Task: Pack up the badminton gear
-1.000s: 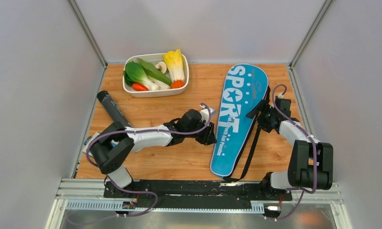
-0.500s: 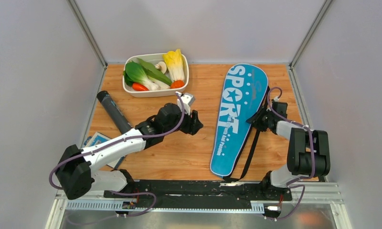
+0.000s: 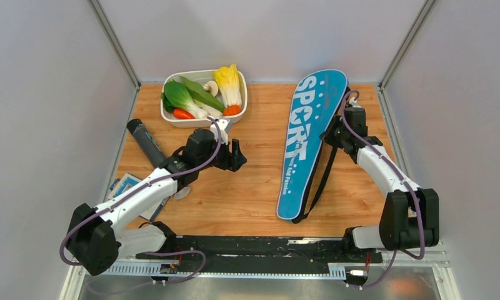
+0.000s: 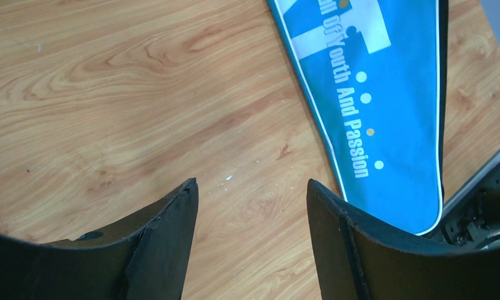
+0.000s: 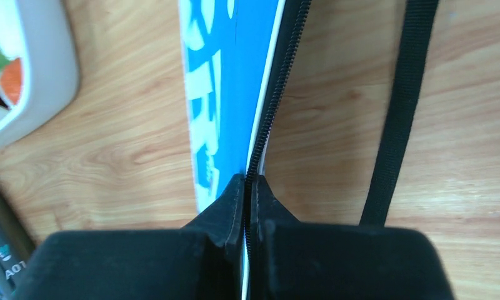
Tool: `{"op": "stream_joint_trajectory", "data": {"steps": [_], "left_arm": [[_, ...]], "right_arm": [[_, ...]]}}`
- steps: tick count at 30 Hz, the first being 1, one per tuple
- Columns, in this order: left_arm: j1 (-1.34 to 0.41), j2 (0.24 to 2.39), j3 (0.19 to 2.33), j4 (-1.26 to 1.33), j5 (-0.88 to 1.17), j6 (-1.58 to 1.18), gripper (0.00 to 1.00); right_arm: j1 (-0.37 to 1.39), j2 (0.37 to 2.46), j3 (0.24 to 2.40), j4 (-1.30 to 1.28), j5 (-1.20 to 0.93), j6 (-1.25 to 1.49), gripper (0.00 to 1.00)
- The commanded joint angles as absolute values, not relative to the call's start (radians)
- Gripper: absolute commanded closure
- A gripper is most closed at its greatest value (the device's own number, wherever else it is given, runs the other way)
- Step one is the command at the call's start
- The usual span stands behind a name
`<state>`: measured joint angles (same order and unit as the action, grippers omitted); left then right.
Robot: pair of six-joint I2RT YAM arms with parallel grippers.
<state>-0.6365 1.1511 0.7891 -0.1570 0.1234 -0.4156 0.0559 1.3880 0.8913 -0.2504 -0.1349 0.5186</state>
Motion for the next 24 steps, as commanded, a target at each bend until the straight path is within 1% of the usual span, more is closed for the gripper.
{"op": "stream_joint_trajectory", "data": {"steps": [1, 3, 4, 5, 6, 7, 10, 15, 17, 21, 24], "left_arm": [[-0.697, 1.122, 0.790, -0.096, 0.160, -0.329, 0.30], [-0.799, 1.104, 0.768, -0.050, 0.067, -0.258, 0.30], [-0.880, 1.086, 0.752, -0.032, -0.031, -0.201, 0.30], [-0.961, 1.065, 0.741, 0.028, -0.078, -0.174, 0.30], [-0.997, 1.056, 0.711, 0.062, -0.149, -0.130, 0.29], [-1.050, 1.045, 0.681, 0.134, -0.168, -0.116, 0.29], [-1.148, 1.065, 0.651, 0.229, -0.244, -0.092, 0.28], [-1.355, 1.176, 0.600, 0.381, -0.420, -0.006, 0.27], [-1.396, 1.231, 0.613, 0.381, -0.497, 0.017, 0.27], [-1.414, 1.331, 0.638, 0.376, -0.642, 0.049, 0.25], [-1.415, 1.386, 0.617, 0.461, -0.707, 0.100, 0.24]], "right_arm": [[0.194, 1.326, 1.006, -0.402, 0.098, 0.664, 1.00], [0.243, 1.329, 1.028, -0.431, 0.122, 0.741, 1.00], [0.262, 1.336, 1.039, -0.443, 0.123, 0.780, 1.00], [0.272, 1.346, 1.050, -0.452, 0.119, 0.819, 1.00], [0.279, 1.356, 1.061, -0.458, 0.098, 0.857, 1.00], [0.282, 1.368, 1.066, -0.459, 0.074, 0.893, 1.00], [0.298, 1.393, 1.075, -0.465, 0.037, 1.017, 1.00], [0.328, 1.449, 1.126, -0.539, 0.021, 1.149, 1.00], [0.342, 1.455, 1.132, -0.558, 0.029, 1.181, 1.00], [0.361, 1.439, 1.118, -0.558, 0.039, 1.230, 1.00], [0.362, 1.431, 1.111, -0.554, 0.035, 1.245, 1.00]]}}
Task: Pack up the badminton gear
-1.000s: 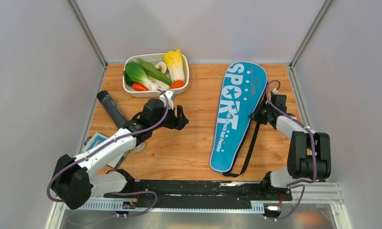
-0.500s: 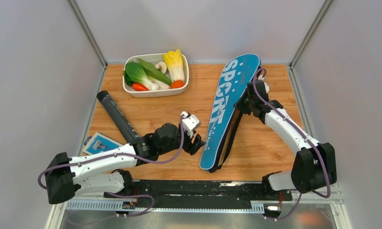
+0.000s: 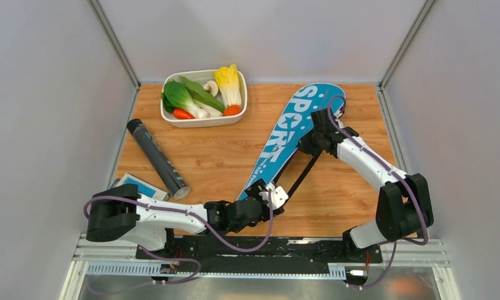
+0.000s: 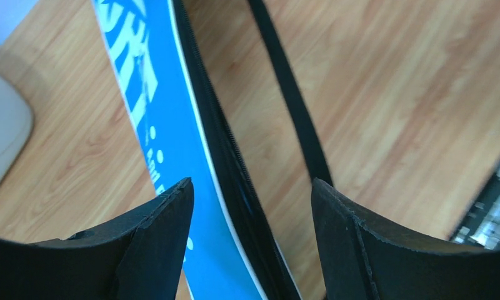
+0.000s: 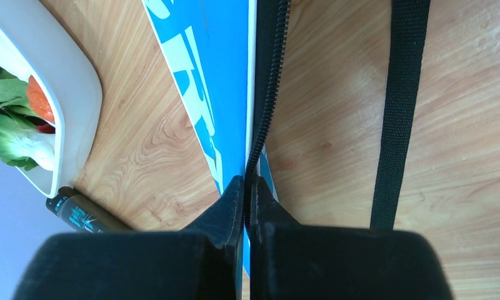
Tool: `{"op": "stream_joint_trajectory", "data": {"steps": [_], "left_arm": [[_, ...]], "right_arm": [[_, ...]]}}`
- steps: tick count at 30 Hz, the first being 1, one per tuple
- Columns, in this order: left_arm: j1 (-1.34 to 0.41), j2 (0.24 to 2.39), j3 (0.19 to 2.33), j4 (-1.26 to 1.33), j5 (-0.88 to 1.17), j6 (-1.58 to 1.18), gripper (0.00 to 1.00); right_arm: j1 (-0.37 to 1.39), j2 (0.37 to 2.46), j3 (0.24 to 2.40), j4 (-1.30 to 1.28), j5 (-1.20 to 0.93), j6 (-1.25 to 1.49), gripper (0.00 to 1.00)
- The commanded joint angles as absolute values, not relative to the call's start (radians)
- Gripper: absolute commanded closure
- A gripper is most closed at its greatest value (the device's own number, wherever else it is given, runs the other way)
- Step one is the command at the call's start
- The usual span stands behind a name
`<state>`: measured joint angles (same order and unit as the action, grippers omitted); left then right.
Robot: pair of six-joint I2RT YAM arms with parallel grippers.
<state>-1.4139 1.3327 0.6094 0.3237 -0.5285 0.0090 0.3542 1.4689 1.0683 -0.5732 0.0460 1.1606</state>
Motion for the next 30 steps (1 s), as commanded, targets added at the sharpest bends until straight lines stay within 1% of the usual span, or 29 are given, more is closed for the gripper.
{"op": "stream_joint_trajectory", "data": {"steps": [1, 5, 8, 12, 13, 15, 16, 17, 18, 20, 21, 22, 25, 26, 28, 30], "left_arm": [[-1.415, 1.413, 0.615, 0.470, -0.725, 0.115, 0.24], [-1.415, 1.493, 0.633, 0.465, -0.798, 0.121, 0.23], [-1.414, 1.542, 0.633, 0.462, -0.788, 0.103, 0.24], [-1.414, 1.618, 0.633, 0.456, -0.822, 0.070, 0.28], [-1.415, 1.628, 0.634, 0.456, -0.831, 0.066, 0.32], [-1.415, 1.639, 0.630, 0.465, -0.847, 0.064, 0.46], [-1.415, 1.631, 0.625, 0.467, -0.851, 0.064, 0.66], [-1.415, 1.622, 0.623, 0.466, -0.853, 0.061, 0.76], [-1.414, 1.596, 0.619, 0.463, -0.857, 0.053, 0.92], [-1.401, 1.537, 0.618, 0.433, -0.839, 0.020, 0.99], [-1.388, 1.510, 0.623, 0.370, -0.812, -0.012, 0.99], [-1.350, 1.456, 0.631, 0.330, -0.732, -0.083, 1.00], [-1.230, 1.297, 0.626, 0.206, -0.568, -0.178, 1.00], [-1.209, 1.267, 0.622, 0.190, -0.487, -0.206, 1.00], [-1.144, 1.193, 0.622, 0.142, -0.384, -0.234, 1.00], [-1.088, 1.149, 0.636, 0.060, -0.300, -0.256, 1.00]], "right_arm": [[0.362, 1.430, 1.112, -0.553, 0.029, 1.245, 1.00], [0.362, 1.430, 1.109, -0.547, 0.017, 1.246, 1.00], [0.364, 1.423, 1.098, -0.533, 0.017, 1.257, 1.00], [0.362, 1.418, 1.095, -0.517, -0.030, 1.260, 1.00], [0.363, 1.418, 1.094, -0.514, -0.035, 1.260, 1.00], [0.363, 1.409, 1.084, -0.494, -0.049, 1.246, 1.00], [0.363, 1.404, 1.074, -0.463, -0.063, 1.219, 1.00], [0.363, 1.399, 1.062, -0.429, -0.085, 1.178, 1.00], [0.361, 1.395, 1.047, -0.383, -0.117, 1.116, 1.00], [0.359, 1.385, 1.008, -0.297, -0.186, 0.992, 1.00], [0.356, 1.377, 0.987, -0.264, -0.216, 0.935, 0.95], [0.353, 1.368, 0.969, -0.247, -0.225, 0.885, 0.86], [0.343, 1.339, 0.966, -0.243, -0.203, 0.728, 0.61], [0.336, 1.325, 0.966, -0.239, -0.197, 0.688, 0.54], [0.328, 1.285, 0.964, -0.229, -0.173, 0.590, 0.46], [0.320, 1.221, 0.955, -0.200, -0.148, 0.492, 0.40]]}}
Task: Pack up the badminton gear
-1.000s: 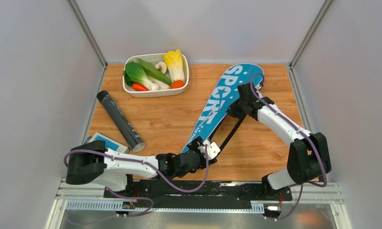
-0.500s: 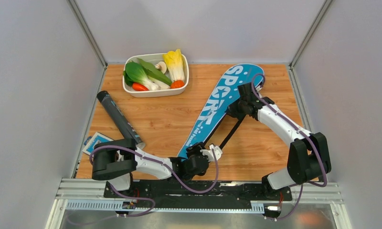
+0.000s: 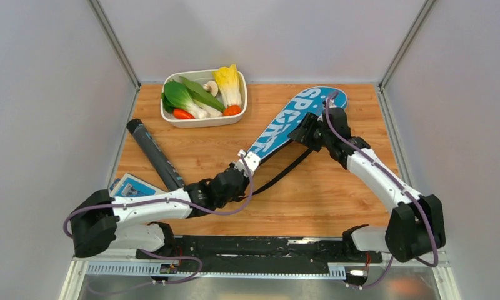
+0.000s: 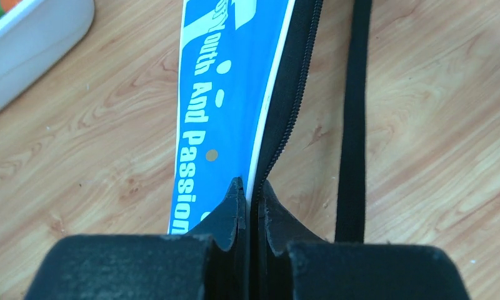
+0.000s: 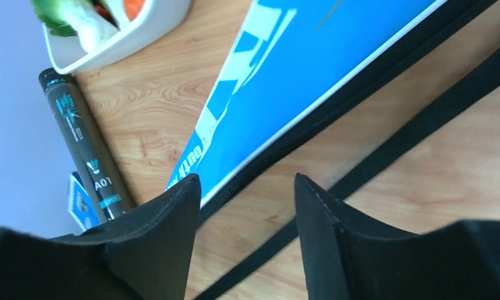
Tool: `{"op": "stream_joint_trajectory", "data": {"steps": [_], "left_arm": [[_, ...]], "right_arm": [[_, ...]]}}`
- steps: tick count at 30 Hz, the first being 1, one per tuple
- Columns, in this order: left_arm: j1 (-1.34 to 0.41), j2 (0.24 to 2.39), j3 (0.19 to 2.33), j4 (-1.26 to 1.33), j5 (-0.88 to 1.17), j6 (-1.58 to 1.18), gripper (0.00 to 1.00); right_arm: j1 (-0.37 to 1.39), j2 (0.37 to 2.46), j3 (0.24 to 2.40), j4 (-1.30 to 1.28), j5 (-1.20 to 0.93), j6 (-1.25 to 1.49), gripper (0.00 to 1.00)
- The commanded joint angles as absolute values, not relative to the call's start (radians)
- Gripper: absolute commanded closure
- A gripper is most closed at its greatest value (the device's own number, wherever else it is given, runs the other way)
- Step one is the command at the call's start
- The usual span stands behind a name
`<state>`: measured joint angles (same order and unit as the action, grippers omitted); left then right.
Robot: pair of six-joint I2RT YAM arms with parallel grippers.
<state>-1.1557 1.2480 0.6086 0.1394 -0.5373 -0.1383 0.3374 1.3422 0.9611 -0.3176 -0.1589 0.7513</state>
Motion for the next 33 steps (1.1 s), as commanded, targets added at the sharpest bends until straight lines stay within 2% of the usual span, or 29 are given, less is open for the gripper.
{"op": "stream_joint_trajectory", "data": {"steps": [1, 3, 8, 12, 16, 20, 27, 33], "left_arm": [[-1.057, 1.130, 0.650, 0.041, -0.261, -0.267, 1.00], [-1.022, 1.111, 0.669, -0.024, -0.217, -0.281, 1.00], [-0.940, 1.091, 0.712, -0.135, -0.102, -0.339, 1.00], [-0.889, 1.081, 0.737, -0.180, -0.031, -0.388, 1.00], [-0.816, 1.079, 0.763, -0.212, 0.060, -0.449, 1.00], [-0.752, 1.078, 0.789, -0.248, 0.152, -0.495, 1.00], [-0.690, 1.069, 0.829, -0.287, 0.250, -0.525, 1.00], [-0.679, 1.088, 0.861, -0.334, 0.303, -0.500, 1.00]], "right_arm": [[0.316, 1.196, 0.954, -0.197, -0.130, 0.450, 0.39], [0.294, 1.153, 0.948, -0.195, -0.073, 0.410, 0.39], [0.125, 1.083, 0.873, -0.183, 0.027, 0.408, 0.46], [-0.132, 1.077, 0.777, -0.030, -0.183, 0.415, 0.51], [-0.238, 1.167, 0.742, 0.078, -0.226, 0.365, 0.47], [-0.370, 1.330, 0.763, 0.127, -0.385, 0.385, 0.53], [-0.396, 1.606, 0.814, 0.333, -0.686, 0.339, 0.53], [-0.353, 1.736, 0.881, 0.435, -0.721, 0.278, 0.50]]}}
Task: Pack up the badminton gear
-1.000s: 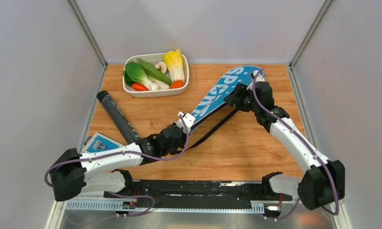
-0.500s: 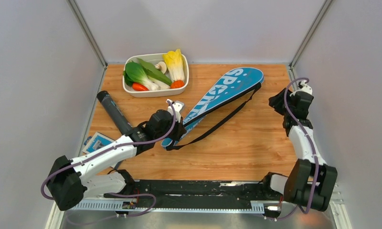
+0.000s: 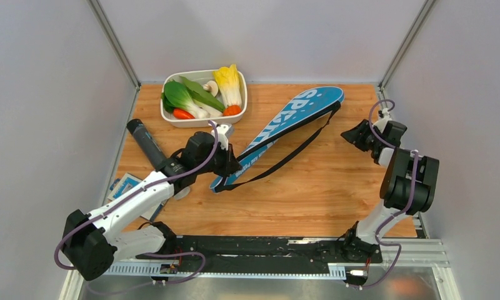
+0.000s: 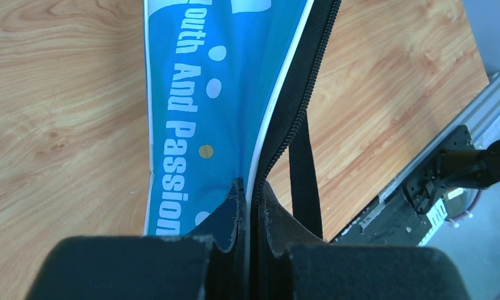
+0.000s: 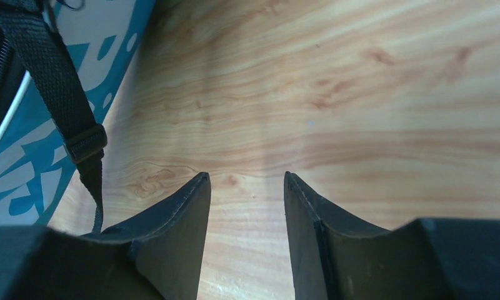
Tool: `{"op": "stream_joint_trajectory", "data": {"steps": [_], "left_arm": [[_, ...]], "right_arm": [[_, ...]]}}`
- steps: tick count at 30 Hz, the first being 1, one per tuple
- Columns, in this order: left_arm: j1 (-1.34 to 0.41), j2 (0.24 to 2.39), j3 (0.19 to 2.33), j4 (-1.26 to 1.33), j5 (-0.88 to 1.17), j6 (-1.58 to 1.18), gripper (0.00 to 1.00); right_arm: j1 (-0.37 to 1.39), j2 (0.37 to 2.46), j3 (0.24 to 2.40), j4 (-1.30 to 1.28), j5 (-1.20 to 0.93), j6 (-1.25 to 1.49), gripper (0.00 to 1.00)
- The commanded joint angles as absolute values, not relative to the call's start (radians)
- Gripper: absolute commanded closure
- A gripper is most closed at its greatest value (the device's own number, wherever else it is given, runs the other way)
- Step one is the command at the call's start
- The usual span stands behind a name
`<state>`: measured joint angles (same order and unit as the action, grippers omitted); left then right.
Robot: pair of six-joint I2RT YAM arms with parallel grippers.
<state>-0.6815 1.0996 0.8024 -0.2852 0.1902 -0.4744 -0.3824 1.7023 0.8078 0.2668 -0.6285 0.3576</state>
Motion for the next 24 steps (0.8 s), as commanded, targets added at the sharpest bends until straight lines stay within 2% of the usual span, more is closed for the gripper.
{"op": "stream_joint_trajectory", "data": {"steps": [1, 3, 9, 20, 24], "left_arm": [[-0.679, 1.089, 0.860, -0.338, 0.315, -0.498, 1.00], [-0.676, 1.086, 0.855, -0.339, 0.330, -0.493, 1.00], [-0.673, 1.074, 0.853, -0.346, 0.360, -0.480, 1.00], [-0.652, 1.063, 0.832, -0.354, 0.391, -0.451, 1.00], [-0.648, 1.065, 0.831, -0.361, 0.396, -0.443, 1.00]], "right_arm": [[-0.343, 1.751, 0.898, 0.439, -0.711, 0.261, 0.48], [-0.326, 1.775, 0.924, 0.490, -0.711, 0.257, 0.45], [-0.256, 1.797, 0.979, 0.569, -0.682, 0.183, 0.44], [-0.251, 1.787, 0.988, 0.648, -0.717, 0.169, 0.39], [-0.252, 1.783, 0.993, 0.642, -0.725, 0.145, 0.41]]}}
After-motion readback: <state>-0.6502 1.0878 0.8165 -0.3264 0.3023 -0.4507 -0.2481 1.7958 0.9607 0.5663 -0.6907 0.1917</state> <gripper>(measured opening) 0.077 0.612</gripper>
